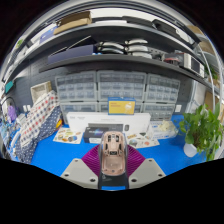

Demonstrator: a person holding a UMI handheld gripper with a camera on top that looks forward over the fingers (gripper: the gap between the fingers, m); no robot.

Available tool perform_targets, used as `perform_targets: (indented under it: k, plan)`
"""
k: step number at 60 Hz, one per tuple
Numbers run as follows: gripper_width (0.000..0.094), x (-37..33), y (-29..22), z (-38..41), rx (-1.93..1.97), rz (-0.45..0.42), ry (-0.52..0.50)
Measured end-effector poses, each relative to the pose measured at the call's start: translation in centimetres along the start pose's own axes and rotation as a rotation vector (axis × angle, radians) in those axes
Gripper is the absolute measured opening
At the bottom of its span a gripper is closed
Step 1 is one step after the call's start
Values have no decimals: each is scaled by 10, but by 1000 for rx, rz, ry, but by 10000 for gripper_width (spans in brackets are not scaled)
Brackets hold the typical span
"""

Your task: Arrange mouse

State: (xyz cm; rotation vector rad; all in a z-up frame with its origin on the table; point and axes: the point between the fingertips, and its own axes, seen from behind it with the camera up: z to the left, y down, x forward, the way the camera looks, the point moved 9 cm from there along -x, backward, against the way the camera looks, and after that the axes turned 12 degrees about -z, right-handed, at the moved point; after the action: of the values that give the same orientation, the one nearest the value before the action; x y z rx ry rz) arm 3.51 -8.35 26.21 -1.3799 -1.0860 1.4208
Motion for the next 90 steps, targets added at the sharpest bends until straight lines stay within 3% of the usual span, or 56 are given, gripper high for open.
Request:
perform_targets:
  k: [8,18,28,37,44,59,61,62,63,70,90]
  plan:
    - [303,57,13,-23,-7,48,37]
    - [303,110,80,-37,-8,188,54]
    - [307,137,146,-38,-10,311,52]
    - [336,144,178,-34,-26,360,39]
    - [344,143,180,-33,25,326,41]
    - [475,143,180,-36,38,326,-10]
    - [539,143,179,-34,41,331,-28]
    - [632,143,179,-33,43,333,-41]
    - [665,143,178,-31,47,335,-55]
    - [794,135,170,-36,28,357,-47]
    - [804,22,79,-78,21,179,-64]
